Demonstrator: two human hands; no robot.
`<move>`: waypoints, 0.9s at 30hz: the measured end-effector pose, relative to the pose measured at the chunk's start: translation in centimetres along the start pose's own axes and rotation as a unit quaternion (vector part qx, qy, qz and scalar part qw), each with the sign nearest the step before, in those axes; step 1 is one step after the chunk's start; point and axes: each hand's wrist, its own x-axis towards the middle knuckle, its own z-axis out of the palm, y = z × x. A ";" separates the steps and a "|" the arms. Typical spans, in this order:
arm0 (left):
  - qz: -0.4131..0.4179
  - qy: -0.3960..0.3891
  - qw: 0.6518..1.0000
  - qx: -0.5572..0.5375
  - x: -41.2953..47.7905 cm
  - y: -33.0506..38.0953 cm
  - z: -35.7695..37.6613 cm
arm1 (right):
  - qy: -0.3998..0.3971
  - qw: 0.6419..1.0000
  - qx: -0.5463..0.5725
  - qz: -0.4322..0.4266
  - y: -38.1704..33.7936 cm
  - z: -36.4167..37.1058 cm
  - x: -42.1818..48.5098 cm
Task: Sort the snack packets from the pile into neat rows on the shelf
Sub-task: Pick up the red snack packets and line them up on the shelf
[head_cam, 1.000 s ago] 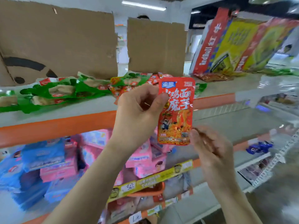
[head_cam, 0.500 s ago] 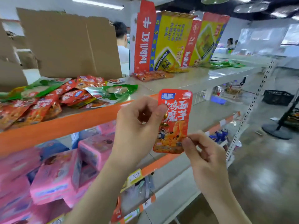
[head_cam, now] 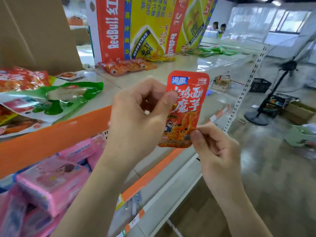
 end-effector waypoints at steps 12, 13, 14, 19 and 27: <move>0.008 0.090 0.996 0.021 4.6 -3.5 2.4 | 0.017 0.999 -0.029 -0.021 2.3 1.2 6.1; 0.009 0.104 0.994 0.023 5.0 -3.7 2.5 | 0.007 0.999 -0.031 -0.023 2.5 1.5 6.8; 0.008 0.116 0.993 0.025 5.4 -4.0 2.6 | -0.005 0.999 -0.036 -0.027 2.7 1.7 7.4; 0.008 0.155 0.985 0.077 7.0 -5.2 2.8 | -0.049 0.995 -0.050 -0.072 4.7 2.7 10.9; 0.008 0.214 0.950 0.227 10.0 -4.9 3.1 | -0.143 0.967 -0.052 -0.205 6.4 2.1 19.0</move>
